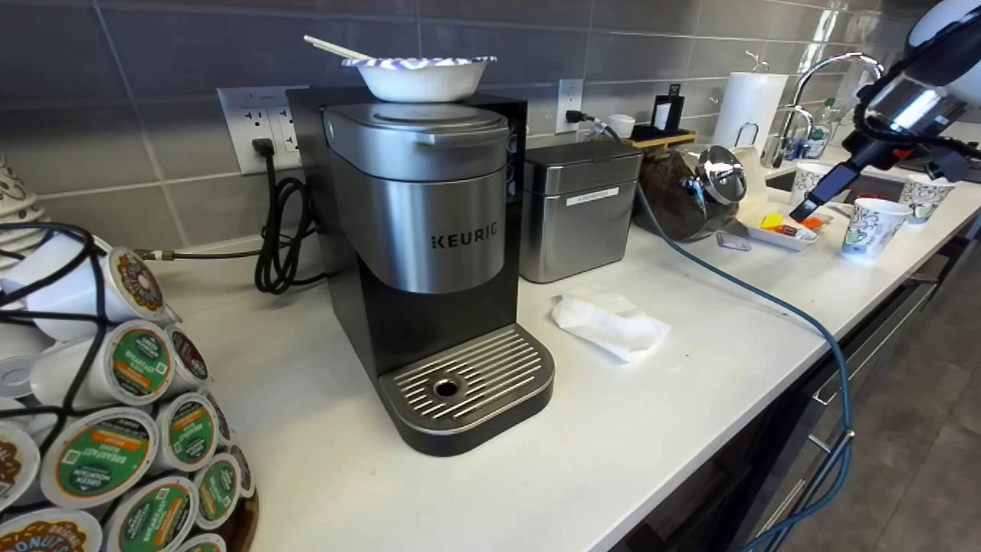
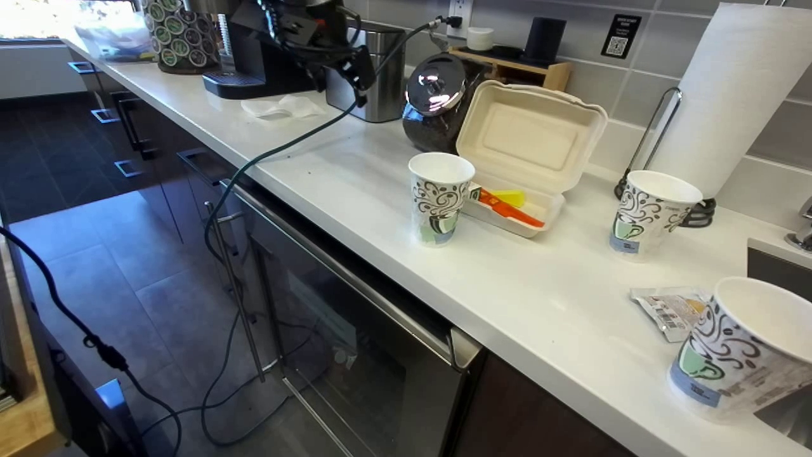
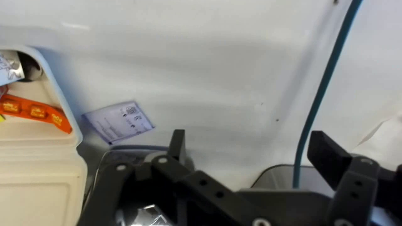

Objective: Put the silver lid on the glass container.

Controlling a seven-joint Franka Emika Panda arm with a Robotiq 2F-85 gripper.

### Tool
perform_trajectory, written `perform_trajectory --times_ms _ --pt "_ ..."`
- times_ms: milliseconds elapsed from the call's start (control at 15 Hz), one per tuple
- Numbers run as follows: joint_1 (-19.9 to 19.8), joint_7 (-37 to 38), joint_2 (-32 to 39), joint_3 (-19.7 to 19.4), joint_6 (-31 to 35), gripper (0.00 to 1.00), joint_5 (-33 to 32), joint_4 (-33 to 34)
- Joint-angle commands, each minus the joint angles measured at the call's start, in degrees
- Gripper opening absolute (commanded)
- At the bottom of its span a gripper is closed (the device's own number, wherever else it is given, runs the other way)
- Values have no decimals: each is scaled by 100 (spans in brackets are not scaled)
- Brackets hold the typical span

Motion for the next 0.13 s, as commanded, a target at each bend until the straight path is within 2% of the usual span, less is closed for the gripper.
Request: perform_trajectory --times_ms 0,67 --pt "362 -80 -286 -351 -90 100 -192 -279" --pt "457 -85 -488 -432 -97 100 -238 -456"
